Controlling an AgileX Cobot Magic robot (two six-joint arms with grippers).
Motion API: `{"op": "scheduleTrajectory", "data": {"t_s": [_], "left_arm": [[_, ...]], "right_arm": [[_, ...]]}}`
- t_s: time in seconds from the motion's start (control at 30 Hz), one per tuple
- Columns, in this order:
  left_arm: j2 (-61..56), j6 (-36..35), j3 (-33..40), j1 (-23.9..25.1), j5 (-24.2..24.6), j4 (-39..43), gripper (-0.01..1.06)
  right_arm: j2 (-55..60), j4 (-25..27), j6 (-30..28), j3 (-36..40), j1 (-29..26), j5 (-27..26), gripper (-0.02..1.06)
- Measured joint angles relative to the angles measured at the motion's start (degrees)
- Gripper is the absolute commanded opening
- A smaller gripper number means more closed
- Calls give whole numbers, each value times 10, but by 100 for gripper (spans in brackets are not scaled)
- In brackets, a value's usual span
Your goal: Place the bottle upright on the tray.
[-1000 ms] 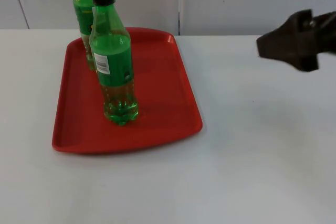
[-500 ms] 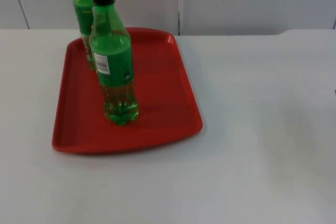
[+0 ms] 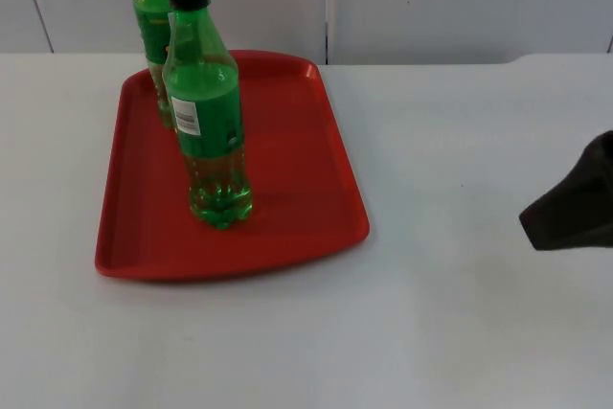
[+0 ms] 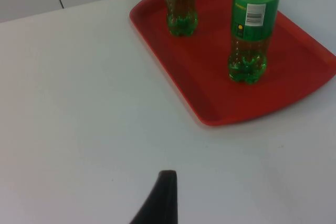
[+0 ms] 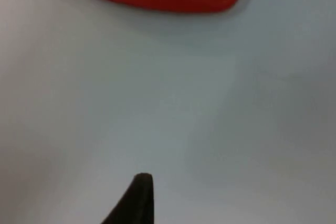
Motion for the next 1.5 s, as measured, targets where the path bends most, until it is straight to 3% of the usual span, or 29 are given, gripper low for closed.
{"op": "scheduleTrajectory", "data": {"t_s": [0.1, 0.53, 0.93, 1.23, 1.5], "left_arm": [[0, 0, 0, 0, 0, 0, 88], [0, 0, 0, 0, 0, 0, 88], [0, 0, 0, 0, 0, 0, 88], [0, 0, 0, 0, 0, 0, 88], [0, 0, 0, 0, 0, 0, 88]], "right_arm": [[-27, 24, -32, 1, 0, -4, 105], [-220, 29, -46, 54, 0, -20, 105], [-404, -38, -44, 62, 0, 88, 105], [-514, -131, 61, 62, 0, 160, 105], [-610, -147, 100, 62, 0, 208, 105]]}}
